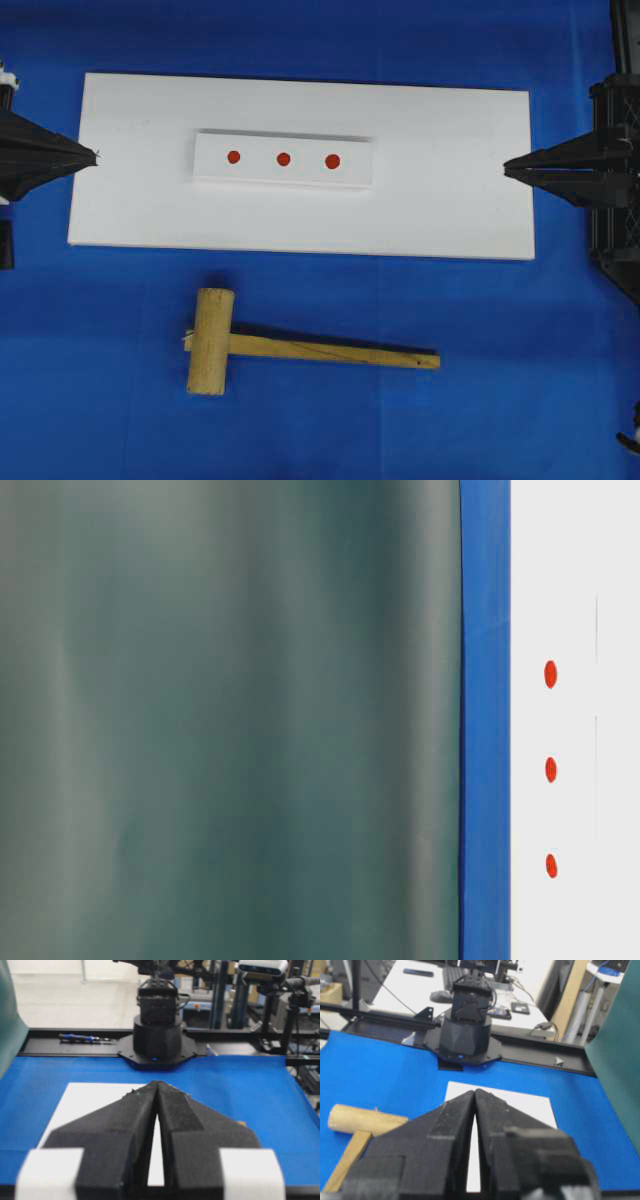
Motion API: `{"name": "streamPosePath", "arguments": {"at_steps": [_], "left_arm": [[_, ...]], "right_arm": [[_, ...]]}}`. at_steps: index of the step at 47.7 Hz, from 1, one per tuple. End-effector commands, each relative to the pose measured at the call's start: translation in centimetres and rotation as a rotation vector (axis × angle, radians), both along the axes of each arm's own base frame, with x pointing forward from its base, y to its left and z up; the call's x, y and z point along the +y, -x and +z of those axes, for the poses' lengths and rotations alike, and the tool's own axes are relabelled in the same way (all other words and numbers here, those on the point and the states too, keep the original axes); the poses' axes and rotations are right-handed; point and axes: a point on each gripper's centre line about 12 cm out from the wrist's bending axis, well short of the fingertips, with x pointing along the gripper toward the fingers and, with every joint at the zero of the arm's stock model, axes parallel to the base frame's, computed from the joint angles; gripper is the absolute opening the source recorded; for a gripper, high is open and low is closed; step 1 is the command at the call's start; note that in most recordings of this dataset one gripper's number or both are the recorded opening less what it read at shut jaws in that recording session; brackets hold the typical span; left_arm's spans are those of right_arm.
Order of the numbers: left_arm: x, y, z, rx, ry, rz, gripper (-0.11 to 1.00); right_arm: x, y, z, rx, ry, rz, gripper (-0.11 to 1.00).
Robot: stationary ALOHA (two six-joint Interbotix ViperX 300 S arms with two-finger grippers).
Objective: Hit the mark with a hammer.
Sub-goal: 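Move the right gripper down to the wooden mallet's handle and close on it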
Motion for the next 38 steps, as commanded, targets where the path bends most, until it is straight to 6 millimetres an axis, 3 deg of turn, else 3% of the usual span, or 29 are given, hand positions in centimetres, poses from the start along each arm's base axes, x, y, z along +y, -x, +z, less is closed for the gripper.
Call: {"name": "streamPosePath", "arguments": {"at_steps": [1,6,15,28,33,38], "left_arm": [[-0.1,-0.2,0.7,-0.018,0.006,-0.007,0.00],[-0.1,-0.2,0.7,-0.018,0.006,-0.007,0.00],[-0.1,-0.3,0.4,-0.005,0.006,-0.007,0.00],[-0.1,-0.3,-0.1,0.014,0.006,-0.007,0.00],[-0.1,-0.3,-0.3,0.018,0.006,-0.007,0.00],[-0.1,-0.3,-0.5,0.023,0.006,-0.005,0.00]], "right_arm": [[0.4,-0.4,1.0,-0.017,-0.006,0.018,0.00],[1.2,-1.0,0.8,0.036,-0.016,0.057,-0.06],[2.7,-2.8,0.2,0.125,-0.085,0.118,-0.06],[5.2,-7.3,-2.5,0.300,-0.169,0.171,-0.04],[5.6,-9.4,-4.6,0.391,-0.198,0.155,0.05],[6.2,-11.6,-6.4,0.473,-0.229,0.144,0.25]]}}
